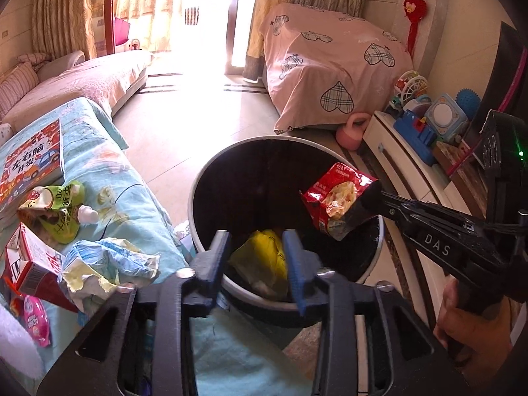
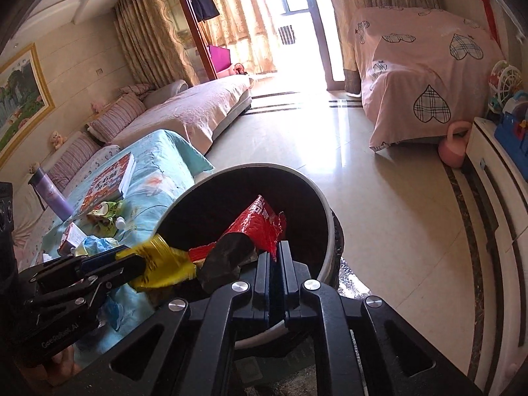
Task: Collect trash
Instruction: 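Carry both bags over the black bin and open both tools to drop them, then move both tools back over the table toward the foam net and blue bag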
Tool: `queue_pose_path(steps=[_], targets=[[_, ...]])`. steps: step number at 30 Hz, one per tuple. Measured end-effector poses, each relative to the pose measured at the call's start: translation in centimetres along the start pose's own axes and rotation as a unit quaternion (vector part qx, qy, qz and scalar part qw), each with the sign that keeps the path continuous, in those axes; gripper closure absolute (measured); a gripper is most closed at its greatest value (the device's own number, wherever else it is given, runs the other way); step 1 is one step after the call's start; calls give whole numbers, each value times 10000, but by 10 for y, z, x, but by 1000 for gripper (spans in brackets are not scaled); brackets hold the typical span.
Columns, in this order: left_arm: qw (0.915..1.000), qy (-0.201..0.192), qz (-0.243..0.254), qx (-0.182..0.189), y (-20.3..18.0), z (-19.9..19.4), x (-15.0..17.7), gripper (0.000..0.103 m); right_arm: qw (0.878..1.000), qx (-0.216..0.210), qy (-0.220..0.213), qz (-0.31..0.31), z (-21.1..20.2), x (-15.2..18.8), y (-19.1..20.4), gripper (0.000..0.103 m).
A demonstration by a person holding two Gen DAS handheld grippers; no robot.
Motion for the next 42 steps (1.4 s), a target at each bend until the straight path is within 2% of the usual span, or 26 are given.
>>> queue_pose_path(steps=[1,6,10,11,15,25,42], targets=[[10000,-27,-21,5,1,-1,1,57,10000,-3,21,31,2,-1,-2,90],[9999,-75,-121,67,6,-11,5,51,9999,-45,6,129,1,-1,-3,63],[9994,-159,-278,111,14,-30,15,47,9998,-92,-51,139,-6,-2,3,54],[9993,-185,-307,118,17,-35,19,47,9998,-129,-62,150,-8,-1,6,49],[9987,-293,-412,67,29,-54,29,46,9994,-245,-161,157,-16,6,19,16],[9955,-549,-729,-256,79,-104,69,43,9980,-551,-259,192,-40,36,61,9],[9861,-536,-1363,-785,155,-148,143,42,9942,-1070,118,-30,-46,94,137,9]])
Point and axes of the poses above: each gripper's, at about its wrist camera, not at the fingertips, and z roughly the way its jaws point, y to its left, x to its underside, the point moved 4 cm from there along z, roughly the way its jaws point, and after that the axes turned 2 degrees about -x, right-handed, at the moved point
